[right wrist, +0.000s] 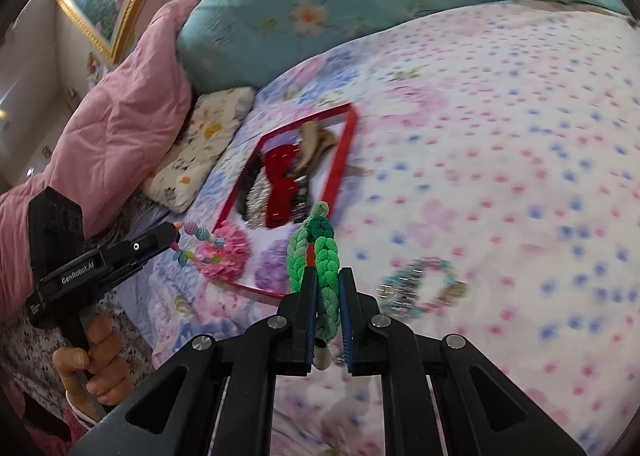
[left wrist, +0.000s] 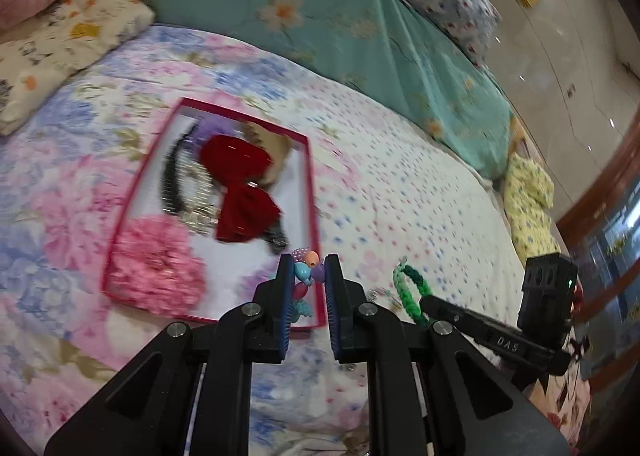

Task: Organize jewelry
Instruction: 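Carry the keychain and beaded bracelet into the red box and open both tools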

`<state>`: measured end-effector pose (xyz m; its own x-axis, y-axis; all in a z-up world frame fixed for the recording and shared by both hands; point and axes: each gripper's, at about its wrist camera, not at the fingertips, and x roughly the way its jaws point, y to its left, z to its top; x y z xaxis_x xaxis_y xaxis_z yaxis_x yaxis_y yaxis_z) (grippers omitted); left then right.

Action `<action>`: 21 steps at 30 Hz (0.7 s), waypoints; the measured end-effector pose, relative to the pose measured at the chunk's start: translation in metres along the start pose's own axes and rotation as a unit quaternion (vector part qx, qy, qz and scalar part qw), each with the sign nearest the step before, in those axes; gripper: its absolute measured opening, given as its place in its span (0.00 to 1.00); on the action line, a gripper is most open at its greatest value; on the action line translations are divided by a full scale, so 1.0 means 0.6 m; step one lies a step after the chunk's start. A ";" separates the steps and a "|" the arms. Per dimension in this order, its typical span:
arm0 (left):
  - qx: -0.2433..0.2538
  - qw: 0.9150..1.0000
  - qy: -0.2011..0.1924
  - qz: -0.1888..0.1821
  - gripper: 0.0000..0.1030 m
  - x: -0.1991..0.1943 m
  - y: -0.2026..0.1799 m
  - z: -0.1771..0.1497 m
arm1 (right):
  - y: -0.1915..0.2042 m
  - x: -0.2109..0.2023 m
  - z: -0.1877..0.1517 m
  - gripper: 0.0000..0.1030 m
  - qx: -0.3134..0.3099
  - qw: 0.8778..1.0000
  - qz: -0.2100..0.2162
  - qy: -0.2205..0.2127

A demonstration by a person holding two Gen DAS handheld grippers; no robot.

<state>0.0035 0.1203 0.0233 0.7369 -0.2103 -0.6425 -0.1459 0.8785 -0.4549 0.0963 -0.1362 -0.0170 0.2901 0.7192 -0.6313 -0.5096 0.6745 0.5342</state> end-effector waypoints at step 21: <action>-0.040 0.997 -0.026 0.064 0.12 0.011 0.135 0.049 | 0.103 0.157 0.039 0.11 -0.048 0.997 0.013 0.051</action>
<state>0.0158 0.2024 0.0002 0.7423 -0.0743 -0.6659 -0.2911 0.8594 -0.4203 0.1109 -0.0231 -0.0304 0.1939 0.7129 -0.6740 -0.5927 0.6325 0.4986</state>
